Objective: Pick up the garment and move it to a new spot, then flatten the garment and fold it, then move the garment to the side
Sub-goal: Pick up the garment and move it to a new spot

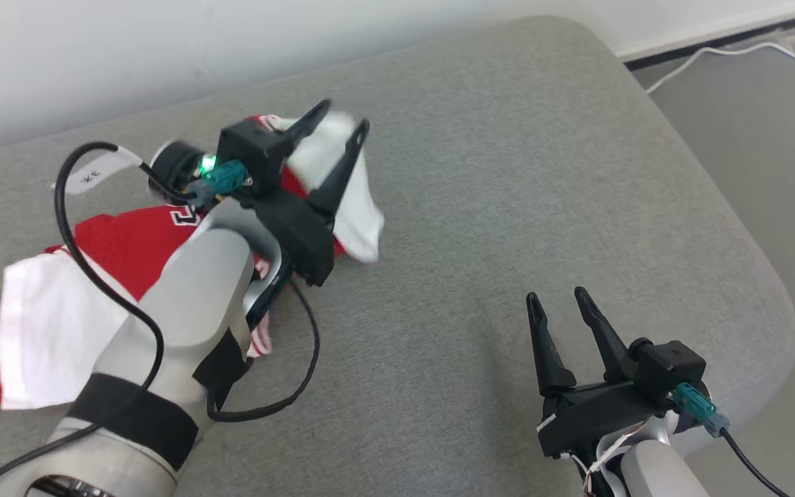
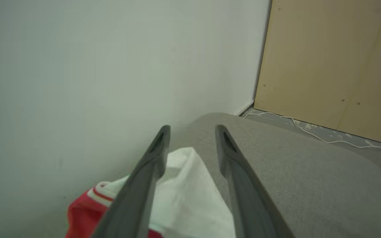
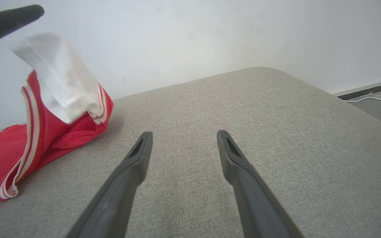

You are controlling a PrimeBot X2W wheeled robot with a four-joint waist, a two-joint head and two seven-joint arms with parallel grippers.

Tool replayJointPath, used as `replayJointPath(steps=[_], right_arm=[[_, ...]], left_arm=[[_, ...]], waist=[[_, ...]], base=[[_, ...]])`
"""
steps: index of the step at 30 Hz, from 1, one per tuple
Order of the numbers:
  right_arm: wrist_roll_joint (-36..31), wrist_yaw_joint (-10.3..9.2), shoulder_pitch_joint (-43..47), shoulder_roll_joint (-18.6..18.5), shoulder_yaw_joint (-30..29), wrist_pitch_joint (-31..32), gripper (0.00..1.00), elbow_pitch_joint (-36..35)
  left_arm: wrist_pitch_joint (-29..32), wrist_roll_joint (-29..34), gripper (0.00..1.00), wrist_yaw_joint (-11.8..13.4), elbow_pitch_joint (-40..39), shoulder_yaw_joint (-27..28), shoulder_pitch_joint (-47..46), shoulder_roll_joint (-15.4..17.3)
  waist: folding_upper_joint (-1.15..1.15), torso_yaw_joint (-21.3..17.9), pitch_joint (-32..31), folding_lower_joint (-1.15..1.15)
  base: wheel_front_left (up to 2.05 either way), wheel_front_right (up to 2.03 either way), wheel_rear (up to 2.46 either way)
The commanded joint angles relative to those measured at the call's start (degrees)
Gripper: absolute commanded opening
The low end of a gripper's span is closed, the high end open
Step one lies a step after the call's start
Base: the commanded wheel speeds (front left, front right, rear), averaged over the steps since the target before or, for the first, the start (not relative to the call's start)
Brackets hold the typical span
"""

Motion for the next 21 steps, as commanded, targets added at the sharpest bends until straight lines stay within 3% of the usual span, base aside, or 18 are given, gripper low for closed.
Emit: replayJointPath(steps=[1,8,21], right_arm=[[0.4,0.02,0.17,0.24,0.14,-0.02,1.0,0.07],[-0.26,0.02,0.31,0.23,-0.99,-0.02,1.0,-0.53],[-0.9,0.02,0.67,-1.0,-0.61,-0.02,1.0,-1.42]], left_arm=[[-0.09,-0.62,1.0,-0.18,1.72,-0.03,1.03,0.01],[-0.09,0.53,1.0,0.37,2.34,2.21,4.01,1.06],[-0.09,7.85,1.0,8.32,-13.12,14.32,20.23,6.05]], waist=[[0.0,-2.14,1.1,0.0],[0.0,0.18,0.35,0.0],[0.0,11.98,-2.9,0.0]], base=[[0.0,0.0,0.0],[0.0,0.0,0.0],[0.0,0.0,0.0]])
